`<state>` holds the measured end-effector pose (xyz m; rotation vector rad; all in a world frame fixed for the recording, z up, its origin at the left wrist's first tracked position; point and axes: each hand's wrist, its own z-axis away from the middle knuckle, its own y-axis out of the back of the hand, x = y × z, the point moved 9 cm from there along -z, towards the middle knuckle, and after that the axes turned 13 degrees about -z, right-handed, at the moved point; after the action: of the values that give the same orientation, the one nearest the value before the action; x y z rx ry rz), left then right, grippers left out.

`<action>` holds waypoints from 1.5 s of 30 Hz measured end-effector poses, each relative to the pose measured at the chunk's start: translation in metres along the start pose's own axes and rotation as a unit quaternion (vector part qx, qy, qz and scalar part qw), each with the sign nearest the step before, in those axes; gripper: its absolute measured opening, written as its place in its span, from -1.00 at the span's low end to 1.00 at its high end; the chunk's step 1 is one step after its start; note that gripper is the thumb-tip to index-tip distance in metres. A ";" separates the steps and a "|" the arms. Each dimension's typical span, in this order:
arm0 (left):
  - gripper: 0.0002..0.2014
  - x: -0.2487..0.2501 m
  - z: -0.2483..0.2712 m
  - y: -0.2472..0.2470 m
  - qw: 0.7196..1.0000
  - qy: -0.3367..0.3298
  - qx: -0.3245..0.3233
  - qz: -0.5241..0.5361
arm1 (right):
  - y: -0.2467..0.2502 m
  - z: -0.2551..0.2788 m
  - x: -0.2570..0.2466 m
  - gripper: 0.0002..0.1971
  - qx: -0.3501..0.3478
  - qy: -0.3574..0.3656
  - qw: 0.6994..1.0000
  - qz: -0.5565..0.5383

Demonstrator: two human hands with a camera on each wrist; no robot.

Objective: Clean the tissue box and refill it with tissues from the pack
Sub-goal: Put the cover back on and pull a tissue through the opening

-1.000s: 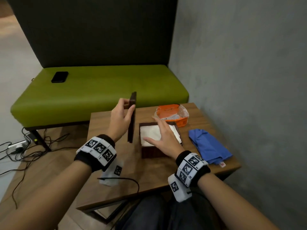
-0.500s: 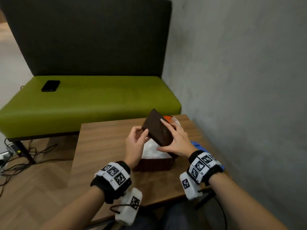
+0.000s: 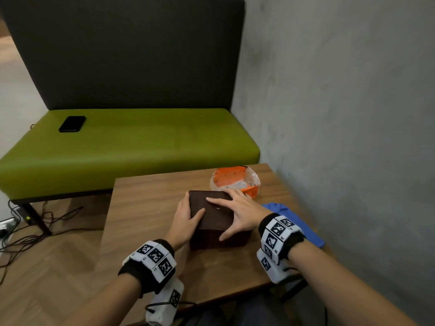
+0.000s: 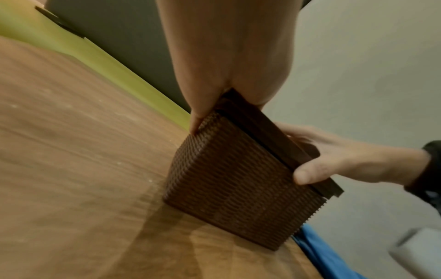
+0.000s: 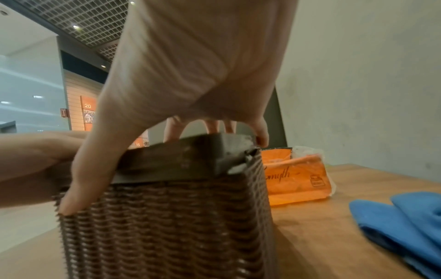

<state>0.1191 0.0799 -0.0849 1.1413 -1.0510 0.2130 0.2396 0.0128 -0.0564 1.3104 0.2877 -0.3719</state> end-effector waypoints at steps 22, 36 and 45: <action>-0.56 0.001 0.004 -0.018 0.997 0.051 0.050 0.012 | -0.003 0.013 0.053 -0.46 0.218 -0.202 0.939 -0.171; -0.38 0.035 -0.014 -0.029 0.929 -0.046 -0.019 -0.367 | -0.006 0.007 0.035 -0.36 0.195 -0.206 0.956 -0.076; -0.36 0.032 -0.024 -0.017 0.963 -0.030 -0.013 -0.267 | -0.010 0.005 0.050 -0.32 0.154 -0.231 0.942 -0.188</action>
<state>0.1604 0.0801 -0.0718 1.3706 -0.7587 -0.2635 0.2804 0.0012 -0.0846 1.4266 0.0794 -1.0661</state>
